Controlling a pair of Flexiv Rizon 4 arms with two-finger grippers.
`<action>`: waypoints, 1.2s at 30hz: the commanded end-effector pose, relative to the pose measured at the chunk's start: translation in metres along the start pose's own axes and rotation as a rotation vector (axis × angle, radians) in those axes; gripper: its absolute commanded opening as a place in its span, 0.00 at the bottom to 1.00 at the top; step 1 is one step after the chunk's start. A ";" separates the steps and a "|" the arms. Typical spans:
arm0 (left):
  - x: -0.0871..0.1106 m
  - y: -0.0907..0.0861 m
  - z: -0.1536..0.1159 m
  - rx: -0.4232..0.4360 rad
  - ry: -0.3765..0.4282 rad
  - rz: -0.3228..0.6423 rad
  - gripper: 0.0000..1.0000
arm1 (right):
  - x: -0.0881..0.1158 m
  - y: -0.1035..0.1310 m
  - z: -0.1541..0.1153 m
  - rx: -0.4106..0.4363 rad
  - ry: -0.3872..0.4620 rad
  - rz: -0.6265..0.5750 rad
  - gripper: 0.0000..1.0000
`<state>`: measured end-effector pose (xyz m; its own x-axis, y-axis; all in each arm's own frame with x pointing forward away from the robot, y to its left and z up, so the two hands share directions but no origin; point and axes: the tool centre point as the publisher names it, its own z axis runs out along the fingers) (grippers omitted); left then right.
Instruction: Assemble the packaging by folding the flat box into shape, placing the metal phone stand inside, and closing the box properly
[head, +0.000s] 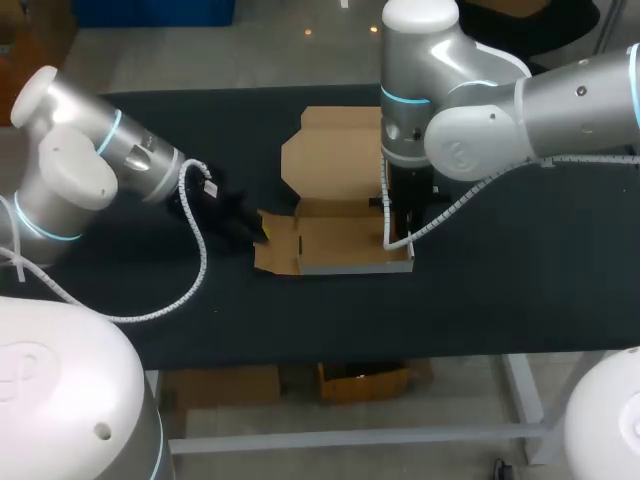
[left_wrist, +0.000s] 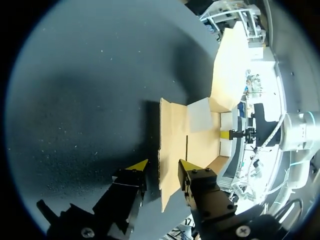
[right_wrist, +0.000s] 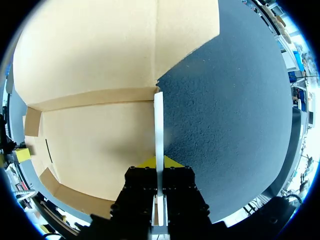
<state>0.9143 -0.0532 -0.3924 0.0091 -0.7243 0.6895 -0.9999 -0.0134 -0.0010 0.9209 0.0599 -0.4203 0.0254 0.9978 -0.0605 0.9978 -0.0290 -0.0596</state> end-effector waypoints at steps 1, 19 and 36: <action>0.004 -0.002 0.006 0.001 -0.020 -0.017 0.29 | 0.000 0.001 0.001 0.003 -0.001 0.000 0.00; 0.039 0.005 0.014 0.069 -0.253 -0.032 0.00 | 0.000 0.001 0.001 0.003 -0.001 0.000 0.00; 0.073 0.003 0.032 0.150 -0.565 -0.030 0.00 | 0.000 0.001 0.001 0.003 -0.001 0.000 0.00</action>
<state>0.9133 -0.1171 -0.3581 0.0498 -0.9166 0.3967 -0.9883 -0.1026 -0.1131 0.9218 0.0560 -0.4199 0.0260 0.9978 -0.0607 0.9978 -0.0296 -0.0592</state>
